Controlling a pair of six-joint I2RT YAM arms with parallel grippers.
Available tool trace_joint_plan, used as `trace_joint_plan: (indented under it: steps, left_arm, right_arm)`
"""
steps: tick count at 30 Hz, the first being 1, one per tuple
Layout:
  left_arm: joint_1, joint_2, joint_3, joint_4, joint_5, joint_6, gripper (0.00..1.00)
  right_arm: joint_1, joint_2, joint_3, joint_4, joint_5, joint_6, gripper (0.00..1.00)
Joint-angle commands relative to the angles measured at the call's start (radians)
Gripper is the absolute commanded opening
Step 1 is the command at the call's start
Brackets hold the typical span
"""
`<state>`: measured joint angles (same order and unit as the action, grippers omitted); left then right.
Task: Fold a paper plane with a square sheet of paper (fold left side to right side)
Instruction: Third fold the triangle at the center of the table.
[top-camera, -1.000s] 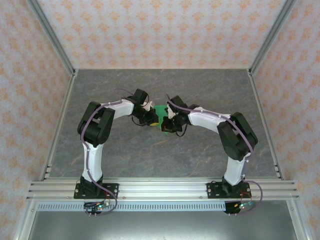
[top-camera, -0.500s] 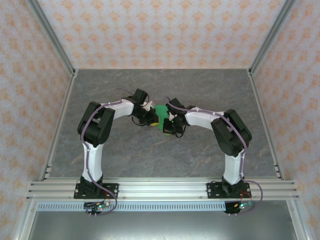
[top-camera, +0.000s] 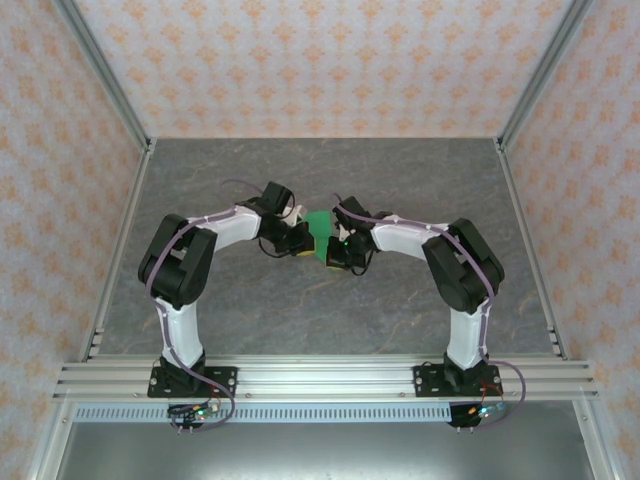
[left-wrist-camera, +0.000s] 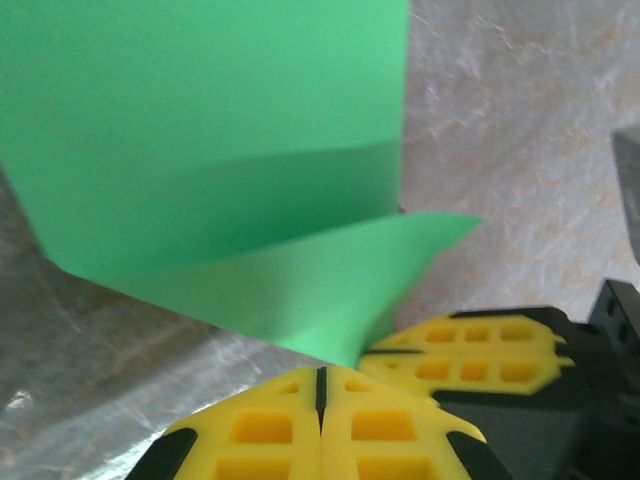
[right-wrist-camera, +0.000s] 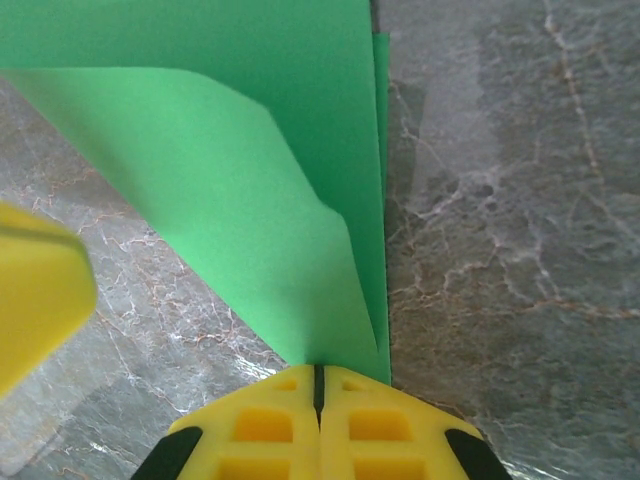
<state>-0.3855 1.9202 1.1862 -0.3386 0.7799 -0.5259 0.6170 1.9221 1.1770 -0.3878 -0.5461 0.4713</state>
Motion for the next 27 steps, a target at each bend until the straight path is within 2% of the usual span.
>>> trace_joint_plan:
  steps: [1, 8, 21, 27]
  left_arm:
    - [-0.025, -0.031, -0.016, 0.025, 0.020, -0.003, 0.04]
    - [-0.045, 0.049, 0.009, 0.070, 0.030, -0.051, 0.02]
    - [-0.045, 0.097, 0.023, 0.095, 0.042, -0.056, 0.02]
    - [-0.045, 0.114, 0.040, 0.050, -0.015, -0.037, 0.02]
  right_arm:
    - [-0.012, 0.064, -0.050, -0.071, 0.079, -0.008, 0.00]
    - [-0.011, 0.066, -0.047, -0.071, 0.072, -0.013, 0.00]
    - [-0.011, 0.071, -0.045, -0.081, 0.077, -0.018, 0.00]
    - [-0.011, 0.072, -0.040, -0.097, 0.087, -0.024, 0.00]
